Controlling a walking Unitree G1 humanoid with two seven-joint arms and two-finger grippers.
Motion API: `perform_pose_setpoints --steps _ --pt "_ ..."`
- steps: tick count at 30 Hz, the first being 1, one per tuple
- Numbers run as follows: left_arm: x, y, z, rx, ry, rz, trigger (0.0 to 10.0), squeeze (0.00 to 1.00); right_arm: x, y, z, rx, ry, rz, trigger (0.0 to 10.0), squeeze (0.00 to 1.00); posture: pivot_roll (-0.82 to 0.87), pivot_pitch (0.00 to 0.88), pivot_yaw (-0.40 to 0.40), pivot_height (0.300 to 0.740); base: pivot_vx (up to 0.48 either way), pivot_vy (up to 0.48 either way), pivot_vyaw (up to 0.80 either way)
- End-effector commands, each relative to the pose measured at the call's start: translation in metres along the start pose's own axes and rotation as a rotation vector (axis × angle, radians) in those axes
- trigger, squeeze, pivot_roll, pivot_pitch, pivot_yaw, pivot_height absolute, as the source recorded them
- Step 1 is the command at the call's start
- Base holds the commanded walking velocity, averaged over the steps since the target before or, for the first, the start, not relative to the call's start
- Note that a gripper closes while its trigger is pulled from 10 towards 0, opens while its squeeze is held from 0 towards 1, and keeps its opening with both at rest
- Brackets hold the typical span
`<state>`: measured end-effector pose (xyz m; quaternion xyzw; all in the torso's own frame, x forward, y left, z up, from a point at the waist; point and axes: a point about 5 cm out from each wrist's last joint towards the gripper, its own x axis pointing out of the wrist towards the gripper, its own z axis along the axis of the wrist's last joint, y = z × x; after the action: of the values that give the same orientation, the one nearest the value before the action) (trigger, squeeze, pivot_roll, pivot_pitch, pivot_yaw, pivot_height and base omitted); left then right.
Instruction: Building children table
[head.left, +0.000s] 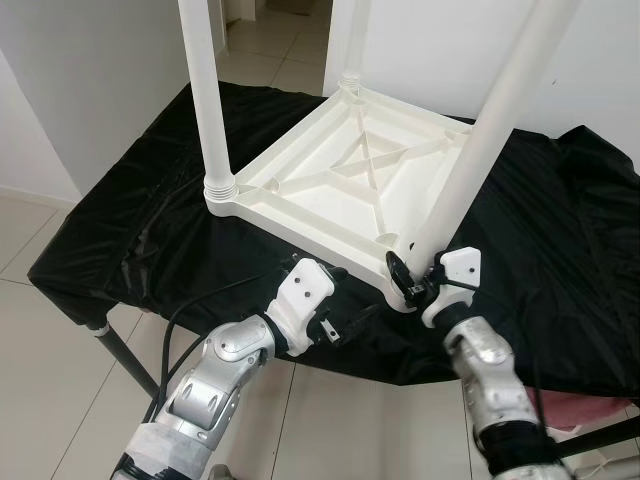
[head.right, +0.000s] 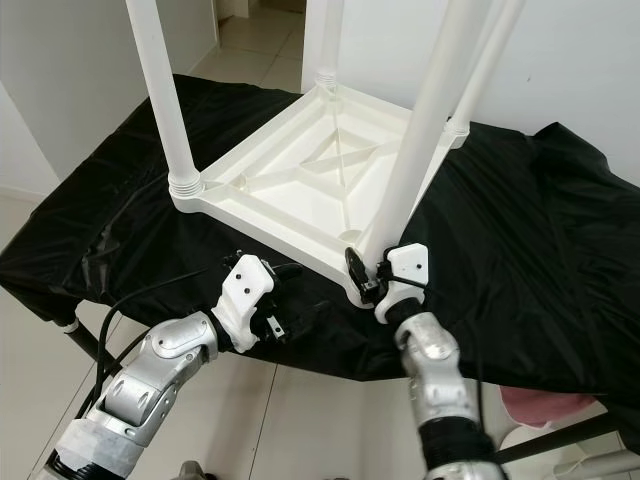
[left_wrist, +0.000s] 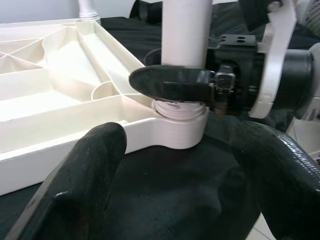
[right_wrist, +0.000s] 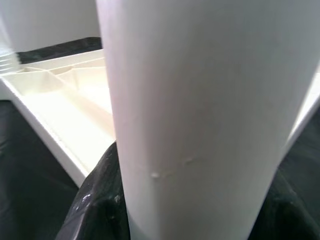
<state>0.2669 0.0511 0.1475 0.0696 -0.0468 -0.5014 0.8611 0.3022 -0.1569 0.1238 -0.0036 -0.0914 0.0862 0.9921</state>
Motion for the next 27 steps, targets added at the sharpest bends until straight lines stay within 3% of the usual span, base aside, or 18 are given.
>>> perform_pose_setpoints --steps 1,5,11,14,21,22,23,24,27 --pt "0.001 -0.003 -0.002 -0.001 0.007 -0.035 10.0 0.00 -0.006 -0.005 -0.006 -0.002 0.041 -0.103 10.0 0.00 0.01 0.056 -0.069 0.740 0.000 0.000 0.00" --pt "0.001 -0.002 -0.002 -0.001 0.008 -0.031 10.0 0.00 -0.011 0.013 -0.011 0.034 0.078 -0.224 10.0 0.00 0.02 0.053 -0.070 0.740 0.000 0.000 0.00" --pt "0.002 -0.004 -0.002 -0.005 0.005 -0.035 10.0 0.00 -0.013 0.026 -0.011 0.082 0.070 -0.216 10.0 0.00 0.02 0.051 -0.065 0.740 0.000 0.000 0.00" --pt "0.003 -0.007 -0.002 -0.009 0.005 -0.048 10.0 0.00 -0.012 0.040 -0.005 0.110 0.043 -0.157 10.0 0.00 0.01 0.050 -0.057 0.740 0.000 0.000 0.00" --pt "0.002 -0.006 -0.003 -0.005 0.010 -0.049 10.0 0.00 -0.014 0.042 -0.007 0.100 0.062 -0.154 10.0 0.00 0.01 0.048 -0.056 0.740 0.000 0.000 0.00" --pt "0.002 -0.005 -0.003 -0.005 0.011 -0.047 10.0 0.00 -0.014 0.042 -0.007 0.098 0.064 -0.154 10.0 0.14 0.01 0.048 -0.056 0.740 0.000 0.000 0.00" --pt "0.002 -0.005 -0.003 -0.005 0.011 -0.047 10.0 0.00 -0.014 0.042 -0.007 0.098 0.064 -0.154 10.0 0.14 0.01 0.048 -0.056 0.740 0.000 0.000 0.00" --pt "0.001 -0.005 -0.003 -0.006 0.009 -0.047 10.0 0.00 -0.015 0.042 -0.007 0.112 0.062 -0.149 10.0 1.00 0.01 0.046 -0.056 0.740 0.000 0.000 0.00" --pt "0.002 -0.005 -0.003 -0.005 0.007 -0.046 10.0 0.00 -0.017 0.038 -0.004 0.111 0.039 -0.109 10.0 1.00 0.01 0.045 -0.057 0.740 0.000 0.000 0.00"
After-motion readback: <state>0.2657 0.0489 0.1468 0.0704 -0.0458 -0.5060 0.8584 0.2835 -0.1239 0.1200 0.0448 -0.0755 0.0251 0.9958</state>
